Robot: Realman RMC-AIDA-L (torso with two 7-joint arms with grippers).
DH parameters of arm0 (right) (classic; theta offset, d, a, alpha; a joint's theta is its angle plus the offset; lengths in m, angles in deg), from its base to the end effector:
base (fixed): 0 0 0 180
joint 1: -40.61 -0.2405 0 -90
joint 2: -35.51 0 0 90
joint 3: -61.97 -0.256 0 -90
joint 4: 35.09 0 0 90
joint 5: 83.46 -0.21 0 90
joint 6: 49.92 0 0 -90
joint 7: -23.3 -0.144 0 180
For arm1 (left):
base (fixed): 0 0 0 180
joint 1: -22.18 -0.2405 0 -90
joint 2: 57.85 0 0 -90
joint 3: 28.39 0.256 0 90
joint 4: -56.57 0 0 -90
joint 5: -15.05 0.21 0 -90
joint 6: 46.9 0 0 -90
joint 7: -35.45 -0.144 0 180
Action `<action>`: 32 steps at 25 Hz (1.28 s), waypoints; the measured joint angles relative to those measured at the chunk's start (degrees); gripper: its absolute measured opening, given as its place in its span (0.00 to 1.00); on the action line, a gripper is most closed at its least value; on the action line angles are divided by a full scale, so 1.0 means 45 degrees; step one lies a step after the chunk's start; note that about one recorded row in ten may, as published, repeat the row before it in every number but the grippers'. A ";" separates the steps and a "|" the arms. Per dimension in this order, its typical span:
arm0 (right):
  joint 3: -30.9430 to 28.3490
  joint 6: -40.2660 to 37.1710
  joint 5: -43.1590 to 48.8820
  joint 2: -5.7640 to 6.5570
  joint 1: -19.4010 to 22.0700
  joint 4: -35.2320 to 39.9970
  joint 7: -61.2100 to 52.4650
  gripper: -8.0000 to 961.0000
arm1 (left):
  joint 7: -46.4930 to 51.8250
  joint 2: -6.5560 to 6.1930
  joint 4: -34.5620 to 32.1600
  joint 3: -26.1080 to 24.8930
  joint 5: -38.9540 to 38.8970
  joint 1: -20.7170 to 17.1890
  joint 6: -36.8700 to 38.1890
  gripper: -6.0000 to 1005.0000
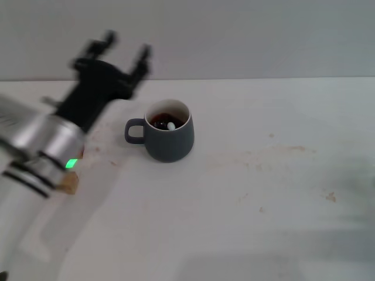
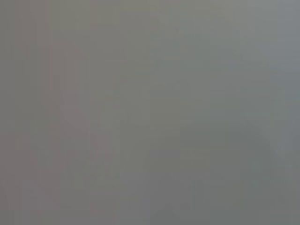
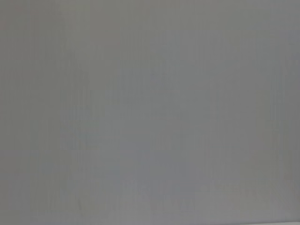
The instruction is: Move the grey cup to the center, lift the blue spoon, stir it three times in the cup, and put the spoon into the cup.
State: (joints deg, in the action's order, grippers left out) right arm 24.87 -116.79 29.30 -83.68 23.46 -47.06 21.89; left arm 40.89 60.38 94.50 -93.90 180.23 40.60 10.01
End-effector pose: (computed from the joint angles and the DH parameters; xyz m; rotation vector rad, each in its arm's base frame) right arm 0.3699 0.2826 -0.0154 -1.4667 0.6431 0.5489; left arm -0.2253 0.3469 -0.0280 -1.7951 -0.2559 -0.9084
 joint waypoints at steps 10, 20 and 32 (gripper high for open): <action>0.0166 -0.1024 0.0028 -0.0018 0.0368 -0.0016 0.0000 0.01 | 0.0649 -0.0020 -0.1594 -0.3446 -0.0054 -0.2258 0.1959 0.71; 0.1215 -0.3588 0.0040 -0.0036 0.0617 0.0039 0.0505 0.01 | 0.0673 0.0082 -0.4934 -0.3508 -0.0030 -0.2173 0.2712 0.71; 0.1227 -0.3837 -0.0019 -0.0061 0.0586 0.0004 0.0995 0.01 | 0.0736 0.0110 -0.4954 -0.3195 -0.0036 -0.2264 0.3040 0.71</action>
State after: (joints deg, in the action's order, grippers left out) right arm 30.39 -134.05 29.21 -83.95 26.10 -47.04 26.37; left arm 44.21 60.87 72.21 -108.27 180.07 30.42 23.69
